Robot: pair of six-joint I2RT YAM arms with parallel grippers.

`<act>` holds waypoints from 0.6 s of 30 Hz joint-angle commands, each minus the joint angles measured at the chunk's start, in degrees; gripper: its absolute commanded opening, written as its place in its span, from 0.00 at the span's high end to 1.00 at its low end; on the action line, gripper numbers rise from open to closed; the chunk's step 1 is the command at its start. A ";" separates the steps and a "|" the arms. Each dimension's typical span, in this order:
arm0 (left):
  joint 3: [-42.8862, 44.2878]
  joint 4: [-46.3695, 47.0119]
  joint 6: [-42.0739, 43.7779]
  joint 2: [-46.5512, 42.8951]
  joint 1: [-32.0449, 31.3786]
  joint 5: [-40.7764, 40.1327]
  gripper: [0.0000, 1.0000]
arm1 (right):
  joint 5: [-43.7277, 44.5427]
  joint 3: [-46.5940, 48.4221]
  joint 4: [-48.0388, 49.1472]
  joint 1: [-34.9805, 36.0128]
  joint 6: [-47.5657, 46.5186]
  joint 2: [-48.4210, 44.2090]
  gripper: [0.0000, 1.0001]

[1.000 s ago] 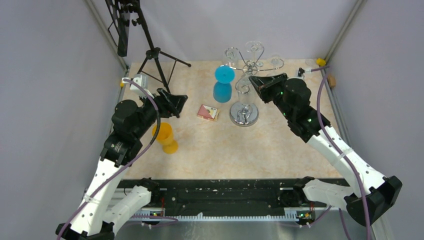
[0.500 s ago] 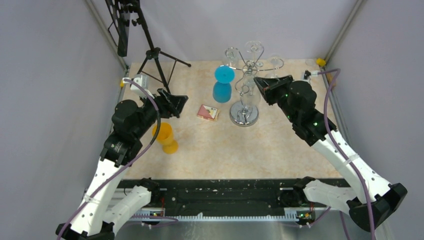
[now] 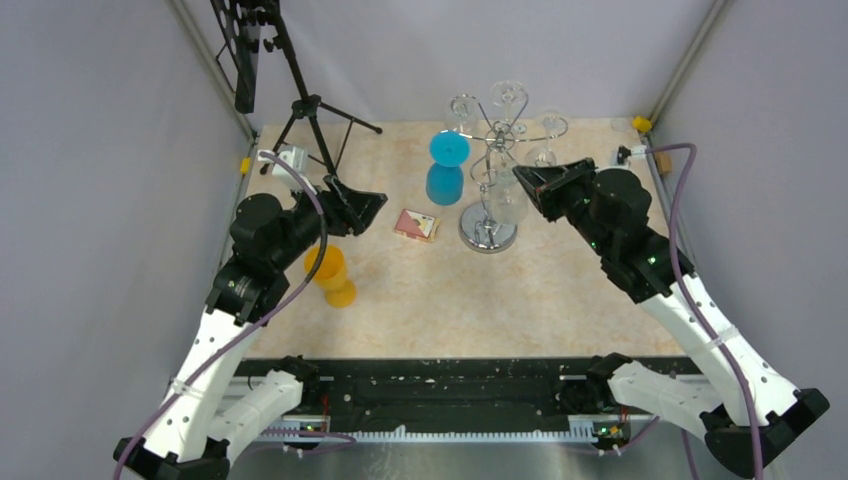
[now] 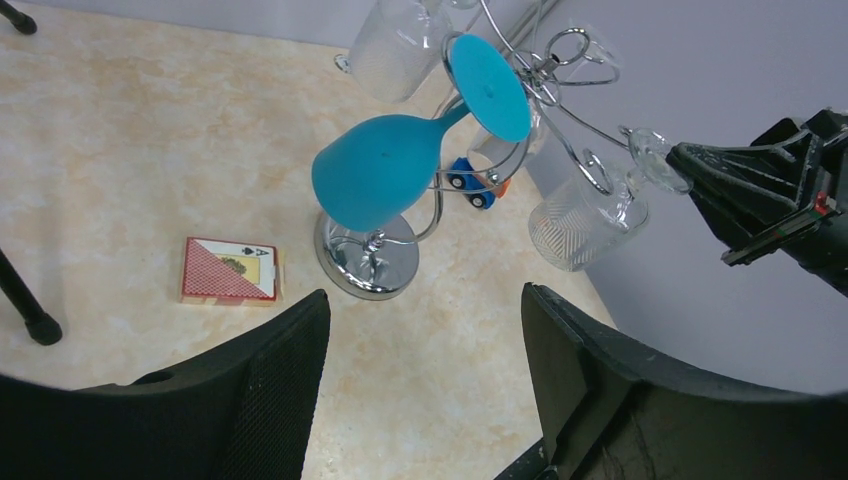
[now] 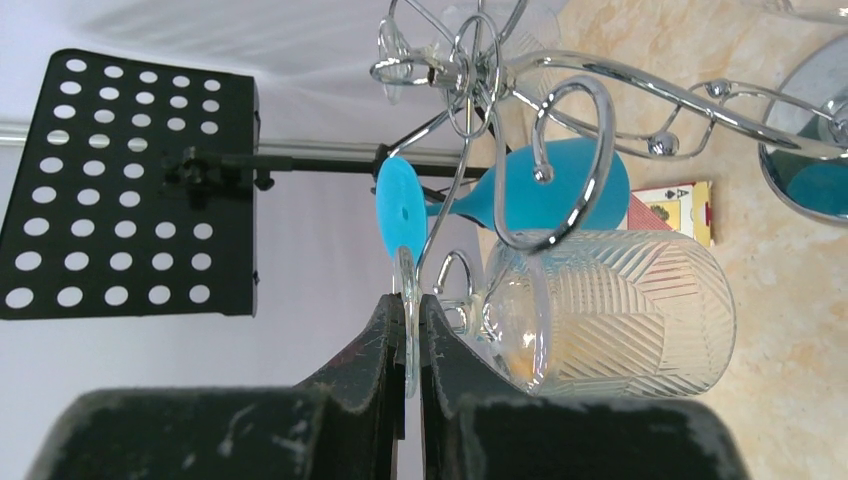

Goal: Take the wine glass off the wine glass rack

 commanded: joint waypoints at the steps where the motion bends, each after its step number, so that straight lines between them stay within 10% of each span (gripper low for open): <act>1: 0.42 4.61 -3.21 0.27 0.13 2.46 0.26 | -2.22 3.32 0.29 0.69 -0.26 -3.62 1.00; 18: -4.36 11.44 -20.51 4.09 -0.64 6.18 0.38 | -23.12 5.30 4.78 0.69 -4.66 -5.39 1.00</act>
